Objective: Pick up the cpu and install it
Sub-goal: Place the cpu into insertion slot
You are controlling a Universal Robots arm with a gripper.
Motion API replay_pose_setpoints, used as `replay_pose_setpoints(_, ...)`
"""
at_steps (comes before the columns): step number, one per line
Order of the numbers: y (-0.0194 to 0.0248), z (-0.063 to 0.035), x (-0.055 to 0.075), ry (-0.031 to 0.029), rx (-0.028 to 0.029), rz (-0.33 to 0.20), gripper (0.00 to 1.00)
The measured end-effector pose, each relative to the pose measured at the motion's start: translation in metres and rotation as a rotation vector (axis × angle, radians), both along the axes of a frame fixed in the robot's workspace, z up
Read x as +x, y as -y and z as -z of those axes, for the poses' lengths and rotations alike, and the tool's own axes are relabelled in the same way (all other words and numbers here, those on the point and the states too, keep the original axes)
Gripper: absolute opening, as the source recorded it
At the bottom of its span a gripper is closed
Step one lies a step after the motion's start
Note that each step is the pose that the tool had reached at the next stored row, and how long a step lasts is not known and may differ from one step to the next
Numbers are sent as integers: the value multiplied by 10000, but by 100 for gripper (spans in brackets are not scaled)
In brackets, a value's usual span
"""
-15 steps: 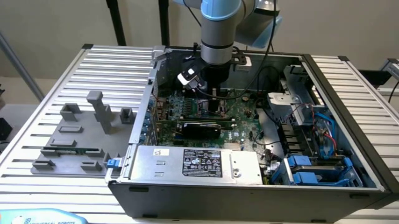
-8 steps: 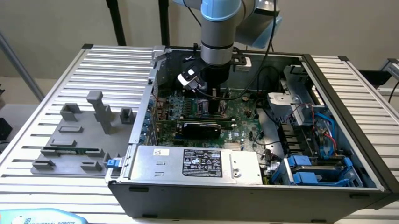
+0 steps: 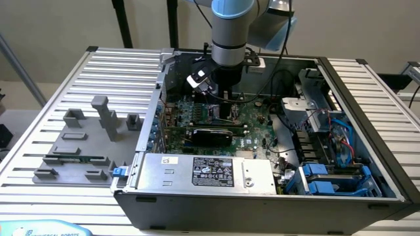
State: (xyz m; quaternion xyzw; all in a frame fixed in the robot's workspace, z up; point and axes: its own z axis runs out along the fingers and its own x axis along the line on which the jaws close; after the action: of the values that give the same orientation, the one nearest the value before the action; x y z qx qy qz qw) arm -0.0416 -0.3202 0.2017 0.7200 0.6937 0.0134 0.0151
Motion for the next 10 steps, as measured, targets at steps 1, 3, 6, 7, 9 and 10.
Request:
replay_pose_setpoints(1,0,-13,0,0,3,0,69)
replay_pose_setpoints(3,0,-35,0,-1,13,0,69)
replay_pose_setpoints(6,0,-62,0,0,29,-1,69)
replay_pose_setpoints(7,0,-68,0,0,34,0,69)
replay_pose_setpoints(9,0,-78,0,0,38,0,69)
replay_pose_setpoints(10,0,-82,0,0,40,0,66)
